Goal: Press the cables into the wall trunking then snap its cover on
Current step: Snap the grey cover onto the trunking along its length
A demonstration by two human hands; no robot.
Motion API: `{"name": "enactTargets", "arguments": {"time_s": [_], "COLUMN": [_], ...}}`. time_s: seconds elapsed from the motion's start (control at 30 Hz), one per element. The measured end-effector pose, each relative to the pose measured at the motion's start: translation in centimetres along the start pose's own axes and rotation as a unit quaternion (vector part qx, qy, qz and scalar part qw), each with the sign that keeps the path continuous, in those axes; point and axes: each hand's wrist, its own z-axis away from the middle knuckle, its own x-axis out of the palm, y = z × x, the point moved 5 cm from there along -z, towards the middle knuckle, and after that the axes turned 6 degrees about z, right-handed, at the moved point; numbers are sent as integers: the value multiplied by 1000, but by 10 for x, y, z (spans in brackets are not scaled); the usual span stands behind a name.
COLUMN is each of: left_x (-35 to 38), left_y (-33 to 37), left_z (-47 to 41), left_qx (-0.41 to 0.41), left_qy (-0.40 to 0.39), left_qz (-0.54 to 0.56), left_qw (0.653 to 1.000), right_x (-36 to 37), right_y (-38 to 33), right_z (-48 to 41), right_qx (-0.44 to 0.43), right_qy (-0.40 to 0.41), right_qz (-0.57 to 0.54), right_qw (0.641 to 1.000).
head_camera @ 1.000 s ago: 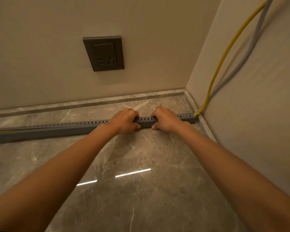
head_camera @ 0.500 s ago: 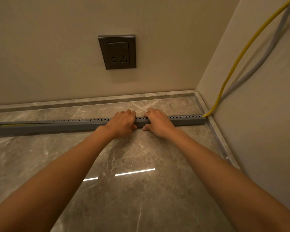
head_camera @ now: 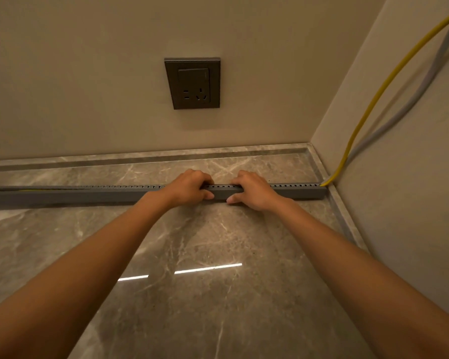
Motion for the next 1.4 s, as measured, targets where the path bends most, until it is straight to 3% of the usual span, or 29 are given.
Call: {"name": "enactTargets", "arguments": {"time_s": [0.37, 0.83, 1.07, 1.23, 1.4], "left_x": [1, -25, -19, -16, -22], "left_y": [0, -61, -69, -68, -78], "left_z": [3, 34, 38, 36, 35], "left_qx": [-9, -108, -42, 17, 37], "left_qy": [51, 15, -9, 24, 35], "left_qz": [15, -46, -80, -118, -61], "left_qw": [999, 993, 996, 993, 997], "right_x": [2, 16, 27, 27, 25], "right_y": [0, -55, -85, -91, -94], "right_z": [3, -17, -27, -27, -28], "right_qx": [34, 7, 14, 17, 34], "right_qy": [49, 45, 47, 54, 21], "right_qz": [-23, 12, 12, 24, 24], "right_qw": [998, 999, 999, 998, 999]}}
